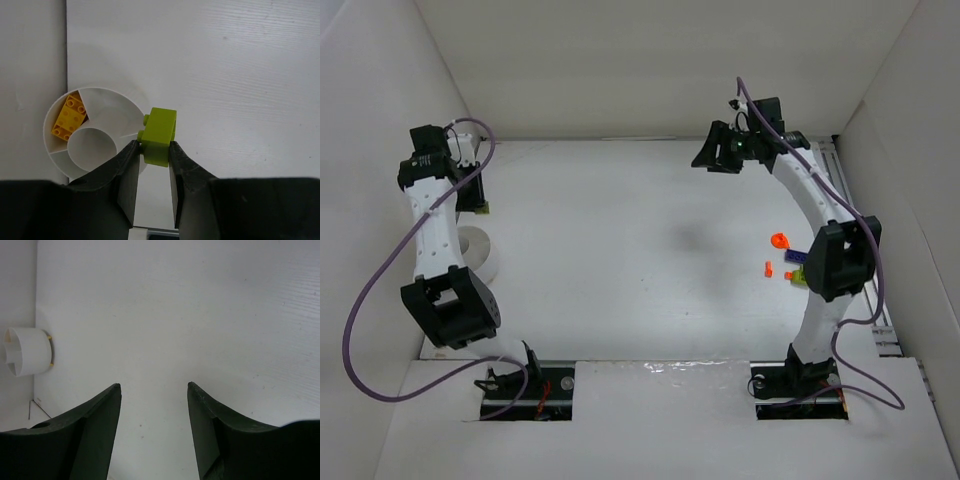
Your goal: Sort the legos into containers by color
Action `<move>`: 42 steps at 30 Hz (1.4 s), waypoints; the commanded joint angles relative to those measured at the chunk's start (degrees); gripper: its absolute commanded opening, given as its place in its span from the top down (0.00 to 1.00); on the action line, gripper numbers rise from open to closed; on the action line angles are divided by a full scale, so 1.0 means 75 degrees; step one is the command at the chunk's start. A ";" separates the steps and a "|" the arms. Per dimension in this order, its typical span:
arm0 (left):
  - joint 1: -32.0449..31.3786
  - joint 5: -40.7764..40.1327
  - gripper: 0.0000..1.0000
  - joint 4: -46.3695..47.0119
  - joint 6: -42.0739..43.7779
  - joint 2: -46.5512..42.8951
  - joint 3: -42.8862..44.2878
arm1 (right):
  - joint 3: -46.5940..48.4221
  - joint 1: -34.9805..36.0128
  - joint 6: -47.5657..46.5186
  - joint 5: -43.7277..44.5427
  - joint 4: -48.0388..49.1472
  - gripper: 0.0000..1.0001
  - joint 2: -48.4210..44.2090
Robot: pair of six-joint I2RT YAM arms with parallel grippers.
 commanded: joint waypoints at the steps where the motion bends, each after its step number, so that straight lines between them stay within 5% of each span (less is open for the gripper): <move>1: 0.0076 -0.0501 0.97 -0.0293 0.0011 0.0172 0.0267 | 0.0435 0.0028 -0.0156 0.0015 -0.0043 0.39 0.0134; 18: 0.0146 -0.2071 0.94 -0.0070 -0.0059 0.0912 0.0032 | 0.0588 0.0028 -0.0226 -0.0138 -0.0184 0.39 0.0275; 42: -0.0146 -0.2482 0.86 0.0000 0.0011 0.1439 -0.0038 | 0.0798 0.0028 -0.0226 -0.0138 -0.0255 0.38 0.0416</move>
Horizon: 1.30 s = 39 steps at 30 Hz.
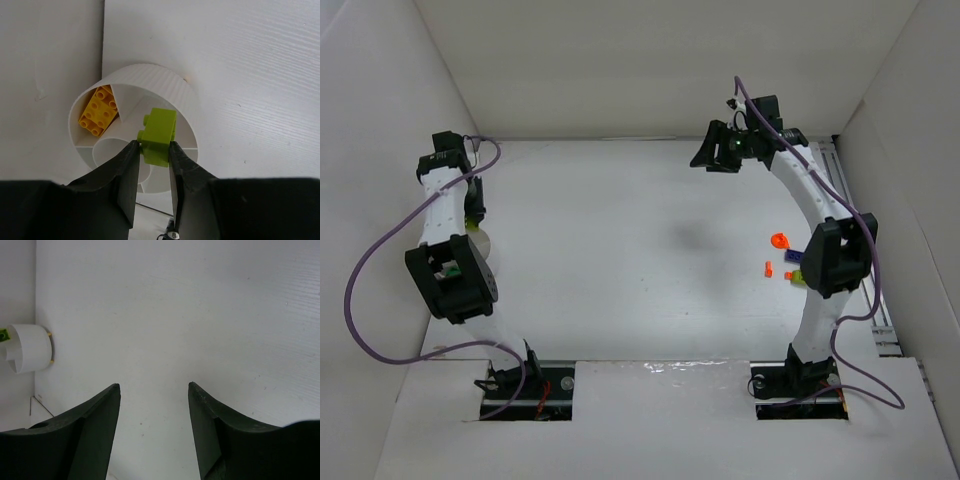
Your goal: Sort the legos into containers by color
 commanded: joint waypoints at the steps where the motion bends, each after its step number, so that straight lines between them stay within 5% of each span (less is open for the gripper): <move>1: -0.0033 -0.0171 0.86 0.0012 0.0011 0.0060 -0.0035 | 0.0402 0.0025 -0.0133 -0.0033 0.0051 0.38 0.0124; 30: -0.0173 -0.0311 0.76 -0.0269 0.0222 -0.0150 -0.0586 | 0.0402 0.0025 -0.0133 -0.0033 -0.0019 0.37 0.0194; 33: -0.0173 -0.0311 0.64 -0.0270 0.0222 -0.0220 -0.0656 | 0.0402 0.0025 -0.0133 0.0038 -0.0019 0.37 0.0194; 35: -0.0173 -0.0311 0.46 -0.0270 0.0222 -0.0290 -0.0656 | 0.0402 0.0025 -0.0133 0.0107 -0.0019 0.36 0.0194; 39: -0.0173 -0.0382 0.33 -0.0164 0.0116 -0.0372 -0.0481 | 0.0402 0.0025 -0.0133 0.0108 -0.0019 0.34 0.0194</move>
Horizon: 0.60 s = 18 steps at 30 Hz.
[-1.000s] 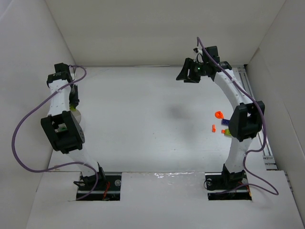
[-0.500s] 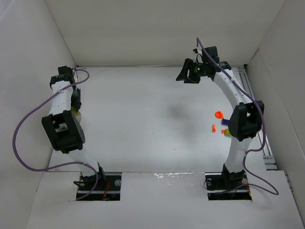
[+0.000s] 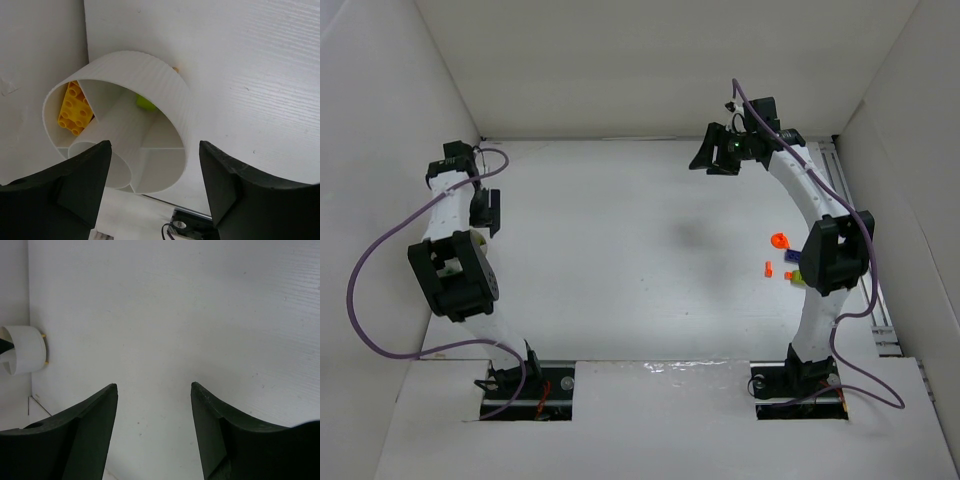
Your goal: Sort the legos into containers by color
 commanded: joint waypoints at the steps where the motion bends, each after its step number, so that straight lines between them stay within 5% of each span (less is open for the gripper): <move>1: 0.0004 -0.0181 0.32 -0.0016 -0.0230 -0.0611 0.0198 | 0.0292 0.0025 -0.0112 0.0073 0.0045 0.34 0.0005; 7: 0.0075 0.1153 0.33 0.1260 -0.0138 -0.1630 0.1030 | 0.0011 -0.0056 -0.0194 0.0143 0.0186 0.45 -0.0136; 11: -0.0147 0.2290 0.46 0.1778 -0.0208 -0.1750 0.1779 | -0.0364 -0.0408 -0.0473 0.0073 0.0186 0.59 -0.0310; 16: -0.1411 0.3218 0.50 0.1577 -0.0079 -0.1713 0.1855 | -0.1652 -0.1309 -0.1329 -0.0044 -0.0246 0.59 -0.0814; 18: -0.1938 0.3300 0.42 0.1975 0.0119 -0.2133 0.1292 | -0.2376 -0.1883 -0.1808 0.0189 -0.0493 0.55 -0.1141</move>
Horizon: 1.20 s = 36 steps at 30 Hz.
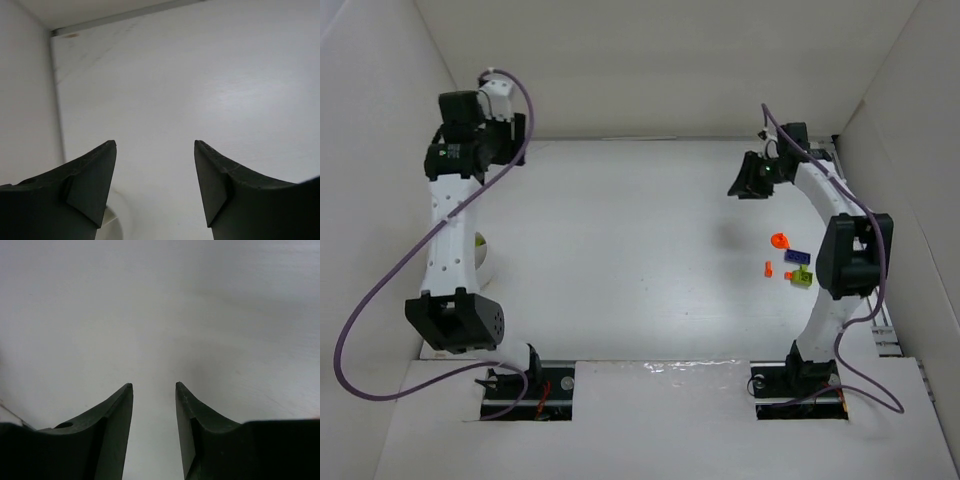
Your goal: Sort the legos into containers by color
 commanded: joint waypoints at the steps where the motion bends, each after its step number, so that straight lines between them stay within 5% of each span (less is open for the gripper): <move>1: -0.1166 0.0744 0.40 0.0541 0.0193 -0.0424 -0.0831 | -0.0815 -0.0899 -0.1050 0.0268 -0.0732 0.54 -0.0843; 7: -0.2261 0.0744 0.35 0.1529 0.0275 -0.0683 -0.2075 | -0.2161 -0.2095 -0.2489 0.1252 -0.1530 0.52 -0.2071; 18: -0.2402 0.1575 0.33 0.2056 0.0111 -0.0285 -0.2416 | -0.3874 -0.3550 -0.7256 0.1652 -0.2716 0.32 -0.3585; 28: -0.2402 0.2524 0.30 0.2736 -0.0205 -0.0401 -0.2814 | -0.4333 -0.3983 -1.1137 0.1465 -0.2457 0.23 -0.3037; 36: -0.2402 0.2525 0.29 0.3018 -0.0275 -0.0262 -0.2920 | -0.4403 -0.3983 -1.3050 0.1429 -0.2164 0.21 -0.2345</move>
